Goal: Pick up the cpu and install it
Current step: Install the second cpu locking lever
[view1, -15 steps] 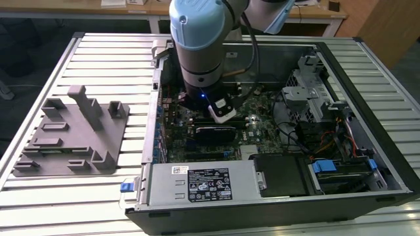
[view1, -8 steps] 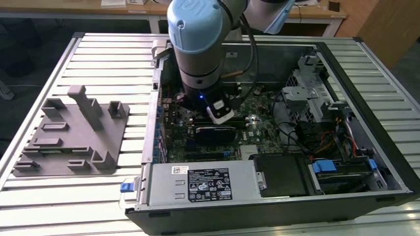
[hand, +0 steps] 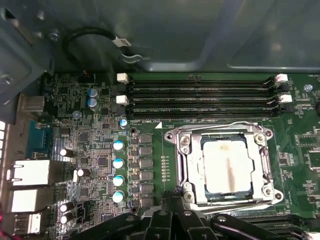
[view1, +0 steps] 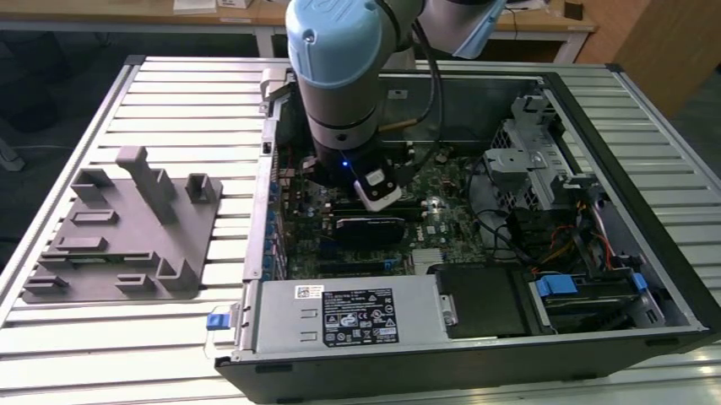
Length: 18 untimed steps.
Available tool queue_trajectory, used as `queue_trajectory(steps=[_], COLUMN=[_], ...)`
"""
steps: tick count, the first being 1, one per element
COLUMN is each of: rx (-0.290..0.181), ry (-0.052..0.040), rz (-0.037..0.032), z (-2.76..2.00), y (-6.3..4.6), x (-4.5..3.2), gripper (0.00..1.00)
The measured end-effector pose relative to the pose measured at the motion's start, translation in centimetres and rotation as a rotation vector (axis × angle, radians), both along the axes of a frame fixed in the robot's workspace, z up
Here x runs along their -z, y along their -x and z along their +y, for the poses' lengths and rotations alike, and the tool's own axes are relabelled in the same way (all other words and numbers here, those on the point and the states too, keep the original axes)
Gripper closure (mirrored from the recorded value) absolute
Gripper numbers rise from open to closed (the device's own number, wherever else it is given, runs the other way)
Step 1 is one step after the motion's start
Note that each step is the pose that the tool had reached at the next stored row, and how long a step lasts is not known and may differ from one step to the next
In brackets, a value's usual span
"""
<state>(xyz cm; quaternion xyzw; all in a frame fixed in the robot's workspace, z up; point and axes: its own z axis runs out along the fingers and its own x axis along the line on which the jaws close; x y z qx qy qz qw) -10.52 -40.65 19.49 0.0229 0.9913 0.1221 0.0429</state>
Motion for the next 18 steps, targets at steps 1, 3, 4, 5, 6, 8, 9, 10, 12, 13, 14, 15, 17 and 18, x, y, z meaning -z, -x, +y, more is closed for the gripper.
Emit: queue_trajectory(steps=[1, 3, 4, 5, 6, 8, 9, 10, 12, 13, 14, 15, 17, 18], rx=[0.0, 0.0, 0.0, 0.0, 0.0, 0.0, 0.0, 0.0, 0.0, 0.0, 0.0, 0.001, 0.004, 0.005], ry=[0.0001, 0.0001, 0.0002, 0.0001, 0.0001, 0.0001, 0.0001, 0.0001, 0.0006, 0.0017, 0.0042, 0.0085, 0.0237, 0.0317], rz=[0.0001, 0.0, 0.0001, 0.0001, 0.0, 0.0001, 0.0001, 0.0, 0.0001, 0.0001, 0.0, 0.0, -0.0002, -0.0001], z=[0.0, 0.0, 0.0, 0.0, 0.0, 0.0, 0.0, 0.0, 0.01, 0.02, 0.04, 0.07, 0.11, 0.13], y=[0.0, 0.0, 0.0, 0.0, 0.0, 0.0, 0.0, 0.0, 0.0, 0.0, 0.0, 0.0, 0.0, 0.0], x=[-0.21, -0.67, -0.95, -1.23, -1.51, -2.08, -2.35, -2.61, -3.07, -3.32, -3.52, -3.68, -3.9, -3.95], gripper=[0.89, 0.89, 0.89, 0.89, 0.89, 0.89, 0.89, 0.89, 0.89, 0.89, 0.89, 0.89, 0.89, 0.89])
